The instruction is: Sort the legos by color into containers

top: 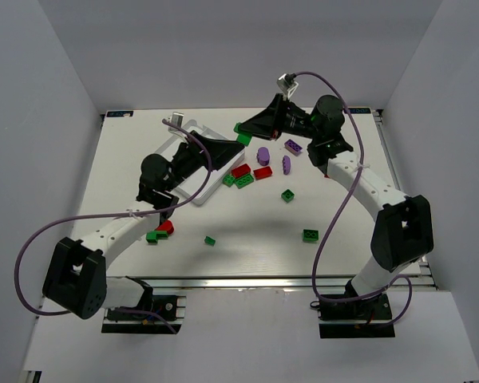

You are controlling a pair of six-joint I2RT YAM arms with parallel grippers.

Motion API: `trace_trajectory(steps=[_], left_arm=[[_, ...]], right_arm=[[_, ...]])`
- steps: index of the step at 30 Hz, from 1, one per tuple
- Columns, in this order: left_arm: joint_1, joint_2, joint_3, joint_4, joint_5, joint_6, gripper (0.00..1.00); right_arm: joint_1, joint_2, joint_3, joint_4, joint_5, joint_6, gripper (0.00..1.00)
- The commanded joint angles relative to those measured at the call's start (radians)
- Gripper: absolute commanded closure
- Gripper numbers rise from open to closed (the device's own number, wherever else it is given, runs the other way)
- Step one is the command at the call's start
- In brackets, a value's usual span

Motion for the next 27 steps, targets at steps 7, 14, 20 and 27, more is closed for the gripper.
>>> trace_trajectory(steps=[7, 14, 20, 27], left_arm=[[-0.006, 0.034, 0.039, 0.048, 0.013, -0.021, 0.24], [-0.005, 0.05, 0.031, 0.1, 0.027, -0.055, 0.42], [-0.005, 0.069, 0.039, 0.135, 0.036, -0.079, 0.5], [-0.005, 0.084, 0.04, 0.167, 0.041, -0.101, 0.58]], right_arm=[[0.019, -0.041, -0.005, 0.059, -0.008, 0.006, 1.0], [0.021, -0.04, -0.02, 0.064, -0.011, 0.004, 1.0], [0.022, -0.043, -0.042, 0.071, -0.015, 0.003, 1.0], [0.022, -0.041, -0.04, 0.074, -0.021, -0.011, 1.0]])
